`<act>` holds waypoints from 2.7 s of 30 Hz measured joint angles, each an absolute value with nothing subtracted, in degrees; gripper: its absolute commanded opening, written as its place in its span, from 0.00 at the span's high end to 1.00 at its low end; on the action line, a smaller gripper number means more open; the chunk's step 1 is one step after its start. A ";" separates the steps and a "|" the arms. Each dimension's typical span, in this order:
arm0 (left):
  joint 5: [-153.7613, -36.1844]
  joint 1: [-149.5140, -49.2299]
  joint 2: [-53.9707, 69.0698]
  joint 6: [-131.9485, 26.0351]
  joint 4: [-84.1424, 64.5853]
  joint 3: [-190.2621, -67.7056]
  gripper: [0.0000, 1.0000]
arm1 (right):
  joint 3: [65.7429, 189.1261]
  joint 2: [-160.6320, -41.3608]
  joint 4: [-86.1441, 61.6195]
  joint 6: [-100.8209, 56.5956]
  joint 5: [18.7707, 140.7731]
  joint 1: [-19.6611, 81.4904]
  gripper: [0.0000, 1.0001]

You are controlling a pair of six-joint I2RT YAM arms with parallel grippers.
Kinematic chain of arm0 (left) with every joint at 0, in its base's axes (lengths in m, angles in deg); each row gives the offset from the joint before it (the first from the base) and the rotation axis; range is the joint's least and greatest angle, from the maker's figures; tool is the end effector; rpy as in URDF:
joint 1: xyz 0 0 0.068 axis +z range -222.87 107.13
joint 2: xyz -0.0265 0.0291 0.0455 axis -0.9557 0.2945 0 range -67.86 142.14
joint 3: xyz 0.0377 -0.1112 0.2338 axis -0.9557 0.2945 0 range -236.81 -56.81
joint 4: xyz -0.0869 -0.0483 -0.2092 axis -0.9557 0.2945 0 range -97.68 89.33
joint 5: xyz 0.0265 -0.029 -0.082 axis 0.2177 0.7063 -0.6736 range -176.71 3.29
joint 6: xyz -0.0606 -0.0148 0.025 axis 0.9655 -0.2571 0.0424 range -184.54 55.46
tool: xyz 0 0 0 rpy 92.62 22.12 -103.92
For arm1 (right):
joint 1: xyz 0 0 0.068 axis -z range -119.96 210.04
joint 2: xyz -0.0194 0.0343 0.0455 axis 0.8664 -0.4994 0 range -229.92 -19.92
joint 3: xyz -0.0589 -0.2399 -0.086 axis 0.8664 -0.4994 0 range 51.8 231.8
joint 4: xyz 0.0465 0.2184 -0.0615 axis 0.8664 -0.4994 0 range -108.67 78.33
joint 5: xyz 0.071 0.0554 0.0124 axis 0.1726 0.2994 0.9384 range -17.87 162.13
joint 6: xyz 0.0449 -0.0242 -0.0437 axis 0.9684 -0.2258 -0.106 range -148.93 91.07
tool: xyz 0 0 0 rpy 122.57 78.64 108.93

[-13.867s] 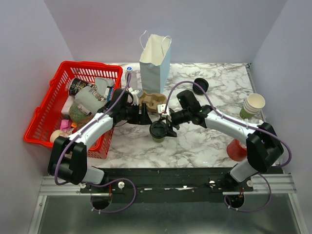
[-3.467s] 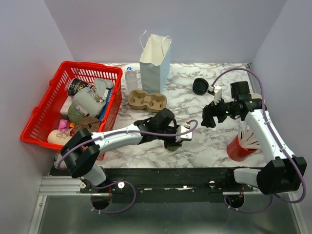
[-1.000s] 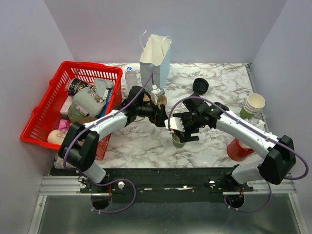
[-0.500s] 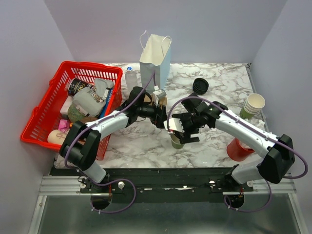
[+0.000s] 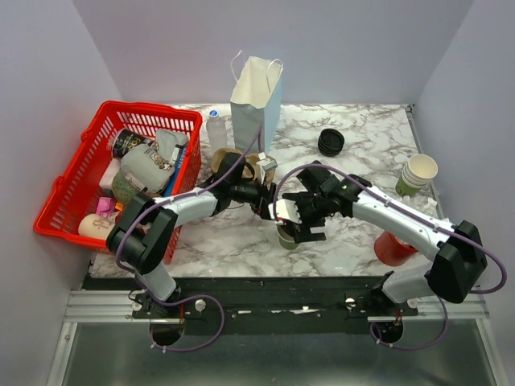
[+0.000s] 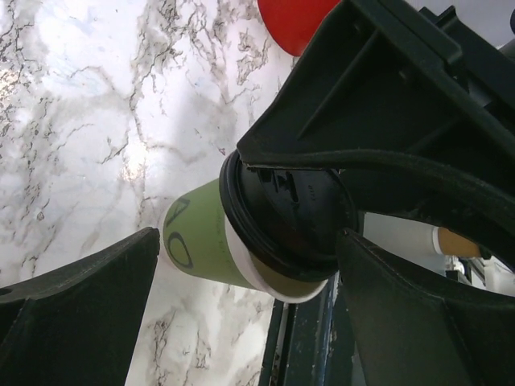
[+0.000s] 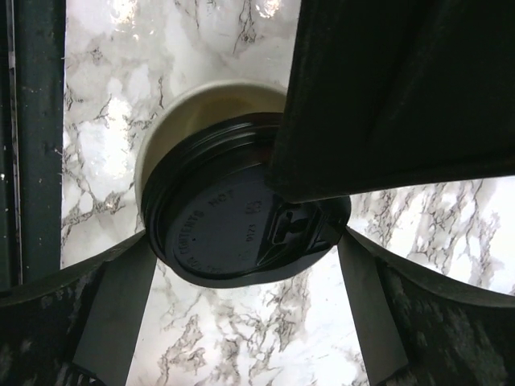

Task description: Pack the takeout coffee

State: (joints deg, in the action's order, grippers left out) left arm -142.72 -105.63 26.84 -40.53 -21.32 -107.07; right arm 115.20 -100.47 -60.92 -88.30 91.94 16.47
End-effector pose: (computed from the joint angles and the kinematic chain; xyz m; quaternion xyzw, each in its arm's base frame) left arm 0.2485 -0.2126 0.2056 0.2899 0.7478 -0.5664 0.1896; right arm 0.1681 0.1852 0.2429 -0.7763 0.5731 0.1391 0.2227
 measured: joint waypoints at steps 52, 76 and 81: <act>-144.91 -105.89 27.12 -42.87 -18.90 -107.05 0.11 | 127.92 -103.03 -70.19 -69.57 108.86 35.35 0.17; -145.47 -105.56 27.12 -43.39 -16.32 -108.39 0.11 | 122.89 -108.56 -63.50 -67.80 99.99 32.91 0.39; -145.65 -105.45 27.12 -43.61 -15.20 -108.89 0.11 | 122.89 -108.53 -62.69 -68.02 98.72 30.55 0.39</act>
